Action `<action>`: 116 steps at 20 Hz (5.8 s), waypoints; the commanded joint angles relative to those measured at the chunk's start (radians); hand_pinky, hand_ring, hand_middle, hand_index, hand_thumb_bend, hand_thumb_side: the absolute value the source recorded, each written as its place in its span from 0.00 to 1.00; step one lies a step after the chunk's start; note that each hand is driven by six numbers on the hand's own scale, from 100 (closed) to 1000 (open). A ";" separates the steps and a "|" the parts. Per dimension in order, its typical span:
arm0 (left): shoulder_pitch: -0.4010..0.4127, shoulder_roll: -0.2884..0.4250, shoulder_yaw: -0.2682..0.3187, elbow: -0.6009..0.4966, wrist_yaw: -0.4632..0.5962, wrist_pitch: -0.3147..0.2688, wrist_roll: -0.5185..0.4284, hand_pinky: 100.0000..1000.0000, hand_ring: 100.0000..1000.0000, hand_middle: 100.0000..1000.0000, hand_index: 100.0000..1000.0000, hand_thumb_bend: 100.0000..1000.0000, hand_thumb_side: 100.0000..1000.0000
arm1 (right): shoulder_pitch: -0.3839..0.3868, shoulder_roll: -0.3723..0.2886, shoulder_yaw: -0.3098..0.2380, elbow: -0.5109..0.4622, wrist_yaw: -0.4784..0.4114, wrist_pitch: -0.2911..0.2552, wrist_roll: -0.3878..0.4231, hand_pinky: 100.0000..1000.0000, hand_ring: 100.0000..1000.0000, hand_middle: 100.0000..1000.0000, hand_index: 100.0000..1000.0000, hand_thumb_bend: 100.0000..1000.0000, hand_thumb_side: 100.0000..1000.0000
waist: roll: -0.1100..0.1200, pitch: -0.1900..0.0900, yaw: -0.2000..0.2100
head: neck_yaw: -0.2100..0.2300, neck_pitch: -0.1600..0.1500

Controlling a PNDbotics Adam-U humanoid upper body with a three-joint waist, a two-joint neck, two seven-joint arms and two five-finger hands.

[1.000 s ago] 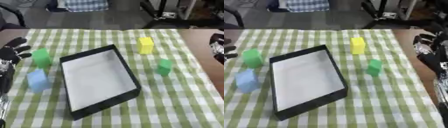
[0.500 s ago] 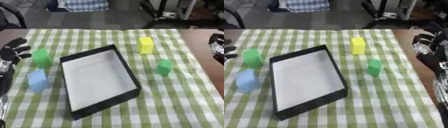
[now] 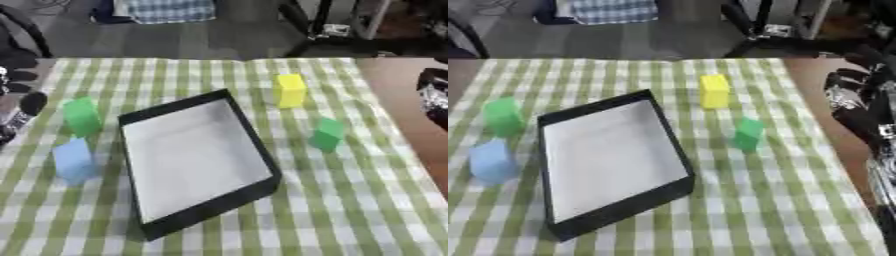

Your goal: Pick up objects on the table and place them in the box.

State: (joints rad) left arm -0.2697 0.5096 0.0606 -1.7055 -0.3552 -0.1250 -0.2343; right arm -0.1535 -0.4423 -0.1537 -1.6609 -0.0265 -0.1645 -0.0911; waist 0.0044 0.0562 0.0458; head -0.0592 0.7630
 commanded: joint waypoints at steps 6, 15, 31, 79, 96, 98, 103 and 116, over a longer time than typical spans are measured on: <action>-0.108 0.232 -0.189 0.182 -0.132 -0.098 -0.123 0.73 0.74 0.74 0.91 0.73 0.63 | 0.001 -0.049 -0.006 -0.001 0.012 0.001 0.008 0.78 0.79 0.82 0.96 0.09 0.24 | 0.025 -0.028 -0.008 | -0.002 0.007; -0.128 0.402 -0.240 0.238 -0.274 -0.208 -0.268 0.69 0.71 0.73 0.91 0.77 0.58 | 0.000 -0.038 -0.004 0.000 0.010 0.003 0.010 0.78 0.78 0.82 0.96 0.08 0.23 | 0.014 -0.032 -0.016 | -0.002 0.007; -0.160 0.349 -0.215 0.215 -0.239 -0.160 -0.554 0.68 0.69 0.72 0.92 0.69 0.53 | 0.001 -0.035 -0.002 0.002 0.005 0.001 0.021 0.78 0.79 0.82 0.96 0.05 0.23 | 0.012 -0.035 -0.015 | -0.008 0.007; -0.198 0.185 -0.223 0.387 -0.417 -0.073 -0.251 0.37 0.19 0.13 0.46 0.08 0.21 | 0.005 -0.024 -0.002 0.007 0.001 0.004 0.021 0.78 0.79 0.82 0.96 0.03 0.23 | 0.001 -0.036 -0.013 | -0.016 0.007; -0.489 0.142 -0.300 0.171 -0.292 -0.086 -0.284 0.43 0.23 0.17 0.51 0.20 0.33 | 0.008 -0.025 0.005 0.012 0.002 0.006 0.028 0.78 0.79 0.82 0.96 0.03 0.23 | 0.005 -0.051 -0.026 | -0.007 0.007; -0.525 0.107 -0.351 0.213 -0.291 -0.108 -0.316 0.44 0.25 0.19 0.53 0.26 0.37 | 0.010 -0.025 0.005 0.013 0.002 0.006 0.028 0.78 0.79 0.82 0.96 0.03 0.23 | 0.004 -0.052 -0.030 | -0.007 0.007; -0.564 0.031 -0.440 0.328 -0.292 -0.148 -0.385 0.54 0.36 0.30 0.63 0.52 0.51 | 0.011 -0.024 0.005 0.013 0.001 0.005 0.027 0.78 0.79 0.82 0.96 0.03 0.23 | 0.003 -0.052 -0.033 | -0.013 0.007; -0.543 0.060 -0.407 0.307 -0.329 -0.201 -0.374 0.79 0.79 0.79 0.94 1.00 0.72 | 0.015 -0.020 0.003 0.016 0.001 0.006 0.028 0.78 0.79 0.82 0.96 0.03 0.23 | 0.001 -0.053 -0.018 | -0.019 0.007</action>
State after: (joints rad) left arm -0.7987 0.5234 -0.3832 -1.3679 -0.6891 -0.3358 -0.6255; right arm -0.1308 -0.4439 -0.1438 -1.6363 -0.0222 -0.1569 -0.0634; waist 0.0168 0.0294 0.0279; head -0.0736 0.7637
